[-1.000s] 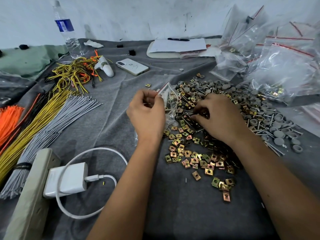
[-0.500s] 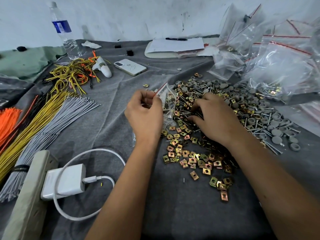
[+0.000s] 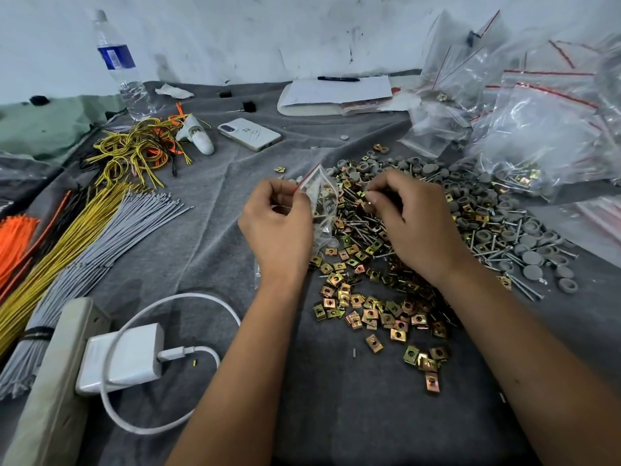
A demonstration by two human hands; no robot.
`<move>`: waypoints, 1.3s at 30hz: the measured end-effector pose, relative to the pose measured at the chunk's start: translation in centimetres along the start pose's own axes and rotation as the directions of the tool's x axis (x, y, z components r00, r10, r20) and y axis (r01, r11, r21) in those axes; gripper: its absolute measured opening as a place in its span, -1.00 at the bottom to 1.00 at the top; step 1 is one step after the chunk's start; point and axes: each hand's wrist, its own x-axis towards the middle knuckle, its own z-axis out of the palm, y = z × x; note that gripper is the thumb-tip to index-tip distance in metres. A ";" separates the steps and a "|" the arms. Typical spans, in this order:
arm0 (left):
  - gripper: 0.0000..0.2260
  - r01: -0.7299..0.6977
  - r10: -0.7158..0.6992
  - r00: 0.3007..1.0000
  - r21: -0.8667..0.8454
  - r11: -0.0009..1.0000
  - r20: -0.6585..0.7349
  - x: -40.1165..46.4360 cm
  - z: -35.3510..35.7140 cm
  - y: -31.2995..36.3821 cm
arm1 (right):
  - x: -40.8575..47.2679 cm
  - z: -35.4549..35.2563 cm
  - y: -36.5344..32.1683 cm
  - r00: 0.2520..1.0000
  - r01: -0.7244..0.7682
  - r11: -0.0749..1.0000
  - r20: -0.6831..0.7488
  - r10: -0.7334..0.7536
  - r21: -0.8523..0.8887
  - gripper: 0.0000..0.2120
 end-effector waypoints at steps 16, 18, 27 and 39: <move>-0.90 -0.039 0.039 0.998 0.007 0.999 0.042 -0.2 0.1 0.2 | -0.4 0.6 -0.8 0.980 0.169 0.986 -0.110 -0.169 -0.004 -0.89; -0.91 0.013 -0.013 1.000 -0.031 0.999 0.011 0.0 0.0 0.1 | -0.5 0.9 -0.5 0.990 0.136 0.989 -0.017 -0.137 -0.053 -0.90; -0.93 0.030 -0.032 0.999 -0.040 0.999 -0.037 0.1 0.0 0.3 | -0.7 2.8 -1.2 0.912 0.172 0.939 0.409 -0.038 -0.296 -0.78; -0.93 0.035 -0.035 0.999 -0.009 0.999 -0.036 0.1 0.0 0.2 | -1.4 3.2 -3.3 0.966 0.169 0.820 0.258 -0.027 -0.547 -0.84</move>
